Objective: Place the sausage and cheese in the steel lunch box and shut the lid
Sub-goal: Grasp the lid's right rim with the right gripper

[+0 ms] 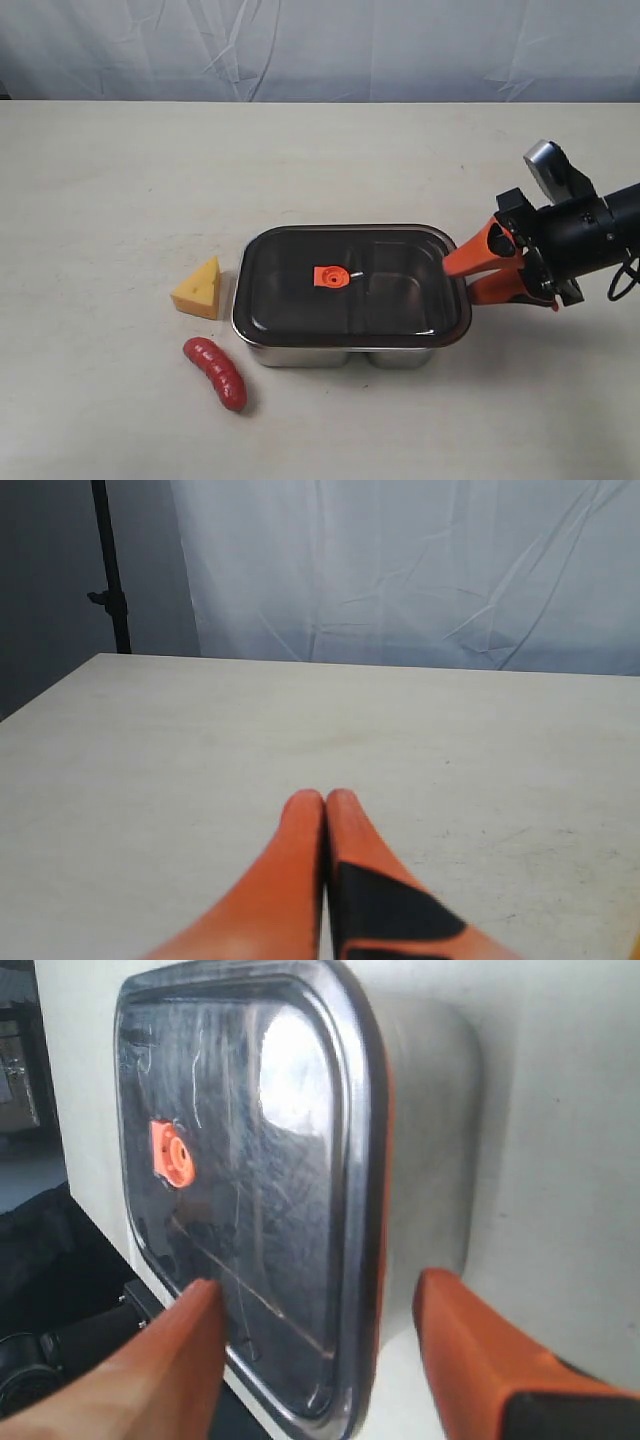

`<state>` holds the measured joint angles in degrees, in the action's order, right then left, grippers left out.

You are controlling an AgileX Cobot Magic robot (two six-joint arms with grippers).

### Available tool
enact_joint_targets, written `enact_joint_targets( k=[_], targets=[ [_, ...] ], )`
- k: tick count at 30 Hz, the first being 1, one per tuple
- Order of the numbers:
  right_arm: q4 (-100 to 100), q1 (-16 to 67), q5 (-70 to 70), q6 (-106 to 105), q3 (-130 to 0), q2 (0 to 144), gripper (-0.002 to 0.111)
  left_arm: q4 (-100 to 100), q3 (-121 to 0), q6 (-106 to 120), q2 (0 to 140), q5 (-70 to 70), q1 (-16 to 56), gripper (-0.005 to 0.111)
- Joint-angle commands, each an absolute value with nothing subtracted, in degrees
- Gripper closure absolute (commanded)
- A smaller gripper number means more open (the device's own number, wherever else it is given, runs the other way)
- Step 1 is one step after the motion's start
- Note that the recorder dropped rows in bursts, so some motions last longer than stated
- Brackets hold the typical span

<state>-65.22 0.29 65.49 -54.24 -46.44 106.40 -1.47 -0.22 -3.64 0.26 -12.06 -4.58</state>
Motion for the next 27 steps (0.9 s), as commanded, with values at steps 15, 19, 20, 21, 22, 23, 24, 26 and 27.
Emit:
enact_joint_targets(
  k=[15,19,20,21,22,23,24,26,27],
  targets=[
    [-66.72,0.15,65.84,-55.52,-44.65,106.45,0.052,-1.68,0.00,-3.86,0.00,-11.50,-4.32,0.107],
    [-66.72,0.15,66.89,-55.52,-44.65,106.45,0.052,-1.68,0.00,-3.86,0.00,-11.50,-4.32,0.107],
    [-66.55,0.15,67.04,-55.52,-44.65,106.45,0.052,-1.68,0.00,-3.86,0.00,-11.50,-4.32,0.107],
    [-66.45,0.15,67.18,-55.52,-44.65,106.45,0.052,-1.68,0.00,-3.86,0.00,-11.50,-4.32,0.107],
    [-66.39,0.15,67.32,-55.52,-44.65,106.45,0.052,-1.68,0.00,-3.86,0.00,-11.50,-4.32,0.107],
    [-66.42,0.15,67.42,-55.52,-44.65,106.45,0.052,-1.68,0.00,-3.86,0.00,-11.50,-4.32,0.107],
    [-66.32,0.15,67.40,-55.52,-44.65,106.45,0.052,-1.68,0.00,-3.86,0.00,-11.50,-4.32,0.107],
    [-66.24,0.15,67.40,-55.52,-44.65,106.45,0.052,-1.68,0.00,-3.86,0.00,-11.50,-4.32,0.107],
    [-66.24,0.15,67.40,-55.52,-44.65,106.45,0.052,-1.68,0.00,-3.86,0.00,-11.50,-4.32,0.107]
  ],
)
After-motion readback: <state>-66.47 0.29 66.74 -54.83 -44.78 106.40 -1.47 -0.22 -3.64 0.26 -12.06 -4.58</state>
